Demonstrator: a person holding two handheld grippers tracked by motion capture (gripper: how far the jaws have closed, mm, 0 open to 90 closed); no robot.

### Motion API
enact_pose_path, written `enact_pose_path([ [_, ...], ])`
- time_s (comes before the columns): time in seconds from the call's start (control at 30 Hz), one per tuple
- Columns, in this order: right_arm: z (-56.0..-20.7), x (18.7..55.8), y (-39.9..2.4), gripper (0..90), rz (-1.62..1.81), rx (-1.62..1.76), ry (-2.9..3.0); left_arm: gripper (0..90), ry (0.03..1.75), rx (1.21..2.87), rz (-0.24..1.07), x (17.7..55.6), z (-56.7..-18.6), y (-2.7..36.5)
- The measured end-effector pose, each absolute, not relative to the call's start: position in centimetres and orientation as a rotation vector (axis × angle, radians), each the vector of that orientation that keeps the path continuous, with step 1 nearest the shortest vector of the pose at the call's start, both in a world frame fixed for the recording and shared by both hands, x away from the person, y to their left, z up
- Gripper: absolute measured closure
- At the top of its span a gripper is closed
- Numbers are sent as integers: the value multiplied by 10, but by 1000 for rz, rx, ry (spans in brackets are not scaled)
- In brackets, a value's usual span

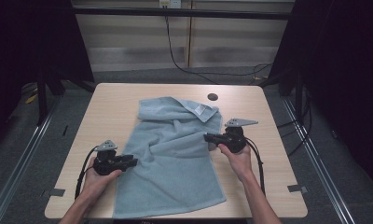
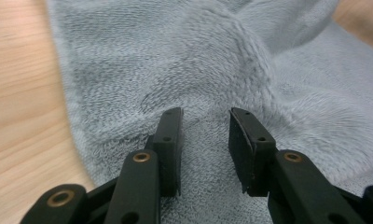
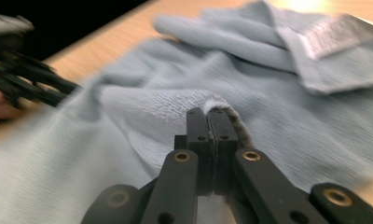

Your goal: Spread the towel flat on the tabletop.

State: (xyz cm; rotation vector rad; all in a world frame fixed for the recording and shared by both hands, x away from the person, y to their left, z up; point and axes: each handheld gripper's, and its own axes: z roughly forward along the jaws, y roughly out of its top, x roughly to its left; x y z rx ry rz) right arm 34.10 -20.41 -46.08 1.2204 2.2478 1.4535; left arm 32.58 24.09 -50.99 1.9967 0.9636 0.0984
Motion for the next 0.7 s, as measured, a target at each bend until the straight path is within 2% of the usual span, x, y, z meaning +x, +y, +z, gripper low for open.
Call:
enact_pose_path([
  [0.07, -466, 340, -210, 870, 1434, 1260, 2251, 645, 959, 2003, 92, 325, -509, 242],
  [0.17, -471, 331, -215, 710, 1428, 1282, 2259, 619, 961, 2030, 86, 320, -505, 242],
  [0.23, -468, 319, -216, 668, 1406, 1253, 2240, 617, 937, 2028, 86, 316, -503, 240],
  [0.4, -465, 306, -206, 737, 1496, 1149, 2348, 617, 929, 1986, 80, 323, -494, 237],
  [0.53, -482, 322, -183, 736, 1443, 1142, 2435, 628, 966, 1991, 131, 346, -492, 238],
  [0.63, -494, 332, -175, 737, 1387, 1163, 2484, 628, 977, 2002, 69, 353, -503, 237],
  [0.7, -503, 332, -173, 739, 1323, 1187, 2538, 632, 937, 2030, 91, 348, -509, 234],
])
